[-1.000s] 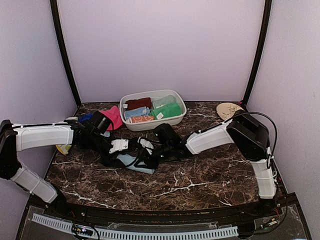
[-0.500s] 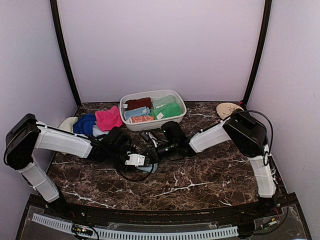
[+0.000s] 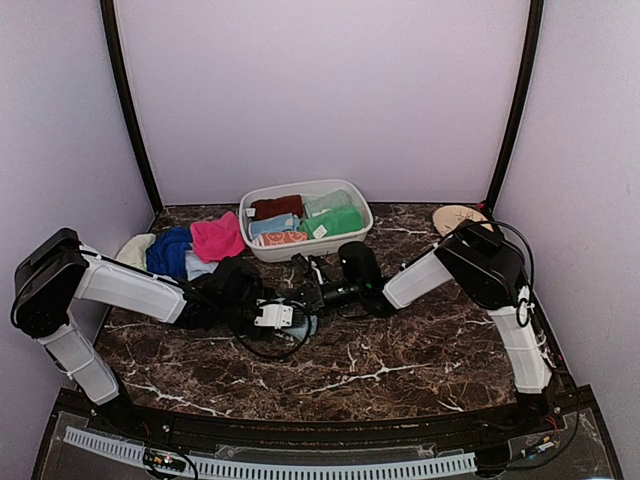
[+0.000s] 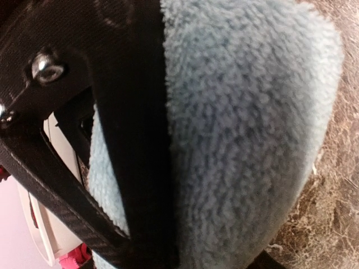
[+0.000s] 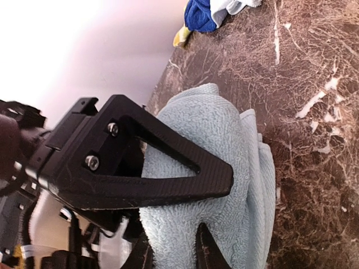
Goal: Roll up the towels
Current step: Roll the towel at the center of the board.
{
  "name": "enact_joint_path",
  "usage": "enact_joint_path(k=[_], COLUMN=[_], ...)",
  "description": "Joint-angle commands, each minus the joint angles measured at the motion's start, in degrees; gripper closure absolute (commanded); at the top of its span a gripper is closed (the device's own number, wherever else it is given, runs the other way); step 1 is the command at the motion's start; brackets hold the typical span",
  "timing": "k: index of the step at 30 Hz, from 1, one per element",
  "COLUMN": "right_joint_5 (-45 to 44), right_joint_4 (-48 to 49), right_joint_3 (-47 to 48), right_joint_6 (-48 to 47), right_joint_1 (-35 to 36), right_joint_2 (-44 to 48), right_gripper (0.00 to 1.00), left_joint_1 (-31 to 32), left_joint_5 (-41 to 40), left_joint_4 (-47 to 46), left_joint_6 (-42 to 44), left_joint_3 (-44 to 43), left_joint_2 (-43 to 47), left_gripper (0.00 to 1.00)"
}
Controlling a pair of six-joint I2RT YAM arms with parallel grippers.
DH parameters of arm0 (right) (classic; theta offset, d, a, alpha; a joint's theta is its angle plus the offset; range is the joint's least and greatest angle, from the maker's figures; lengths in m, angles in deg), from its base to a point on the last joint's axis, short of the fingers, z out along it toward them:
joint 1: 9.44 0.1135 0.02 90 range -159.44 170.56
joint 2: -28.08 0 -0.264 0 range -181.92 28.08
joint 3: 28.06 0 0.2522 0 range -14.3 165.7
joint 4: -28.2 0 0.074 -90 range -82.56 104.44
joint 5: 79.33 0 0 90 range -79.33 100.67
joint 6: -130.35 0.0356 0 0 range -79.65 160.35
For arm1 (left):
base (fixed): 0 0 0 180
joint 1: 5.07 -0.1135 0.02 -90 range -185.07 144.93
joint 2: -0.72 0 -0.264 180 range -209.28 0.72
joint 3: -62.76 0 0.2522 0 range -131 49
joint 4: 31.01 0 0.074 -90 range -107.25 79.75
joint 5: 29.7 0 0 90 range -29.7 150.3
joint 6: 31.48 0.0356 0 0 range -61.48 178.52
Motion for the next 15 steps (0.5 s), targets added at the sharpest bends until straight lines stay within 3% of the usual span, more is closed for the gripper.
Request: enact_joint_path(k=[1, 6, 15], right_joint_5=[7.7, 8.1, 9.6], right_joint_4=[16.3, 13.8, 14.9], right_joint_3=[0.4, 0.4, 0.8], right_joint_6=[14.2, 14.1, 16.7], right_joint_1=[0.3, 0.2, -0.2], right_joint_2=[0.4, 0.6, 1.8], right_gripper=[0.95, 0.97, 0.94], left_joint_1=[-0.2, -0.2, -0.2], left_joint_5=[-2.2, -2.7, -3.3], left_joint_4=[-6.7, -8.9, -10.2], left_joint_6=[0.6, 0.3, 1.1], left_joint_3=[2.2, 1.8, 1.4], left_joint_2=[-0.2, -0.5, -1.2], left_gripper=[0.38, 0.38, 0.58])
